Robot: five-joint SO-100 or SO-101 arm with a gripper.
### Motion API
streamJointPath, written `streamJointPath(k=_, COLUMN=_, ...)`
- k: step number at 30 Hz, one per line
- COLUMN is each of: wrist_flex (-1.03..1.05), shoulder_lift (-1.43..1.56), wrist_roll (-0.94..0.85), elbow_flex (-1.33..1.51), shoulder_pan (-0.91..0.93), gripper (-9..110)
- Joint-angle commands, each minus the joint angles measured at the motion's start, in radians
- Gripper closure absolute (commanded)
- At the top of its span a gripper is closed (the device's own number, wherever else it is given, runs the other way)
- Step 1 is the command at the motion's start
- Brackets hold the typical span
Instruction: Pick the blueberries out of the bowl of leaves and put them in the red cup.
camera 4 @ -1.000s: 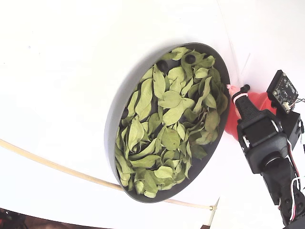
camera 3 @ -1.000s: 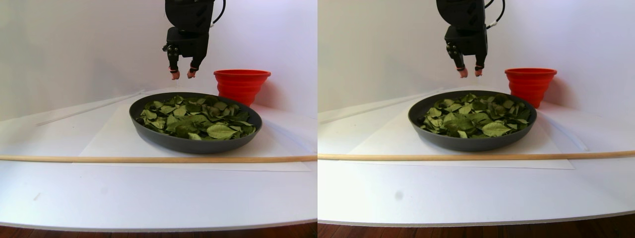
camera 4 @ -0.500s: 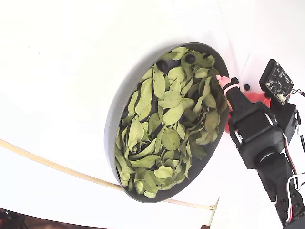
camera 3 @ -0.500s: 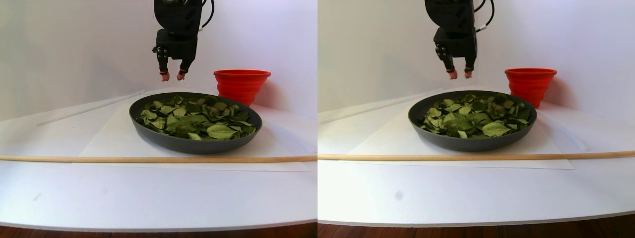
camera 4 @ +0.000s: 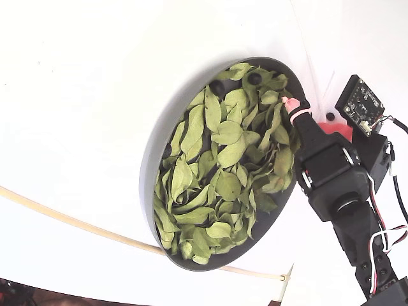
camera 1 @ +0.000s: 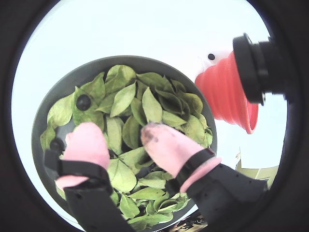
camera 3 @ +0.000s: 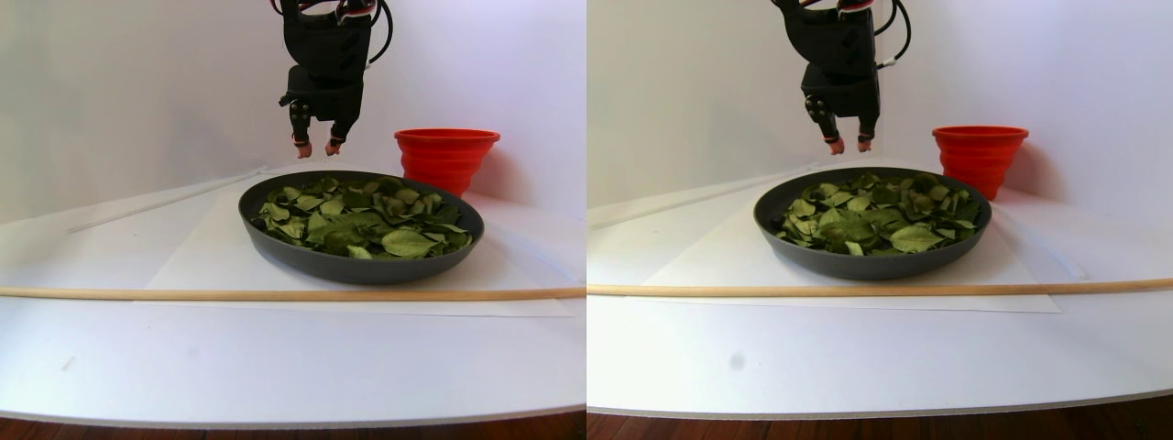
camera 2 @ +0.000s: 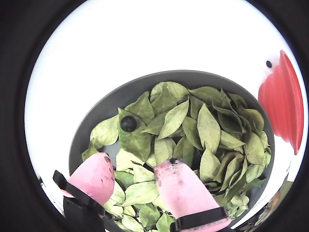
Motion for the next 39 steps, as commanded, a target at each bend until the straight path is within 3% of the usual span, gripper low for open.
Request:
streamJointPath(k=1, wrist_flex=-0.023, shoulder_lift=0.018, wrist_roll=-0.005, elbow_flex=-0.017, shoulder_pan=-0.005, gripper=86)
streamJointPath(k=39, wrist_flex=-0.092, shoulder_lift=-0.195, wrist_roll=0.000, elbow_flex=-0.201, shoulder_pan=-0.026, gripper=86)
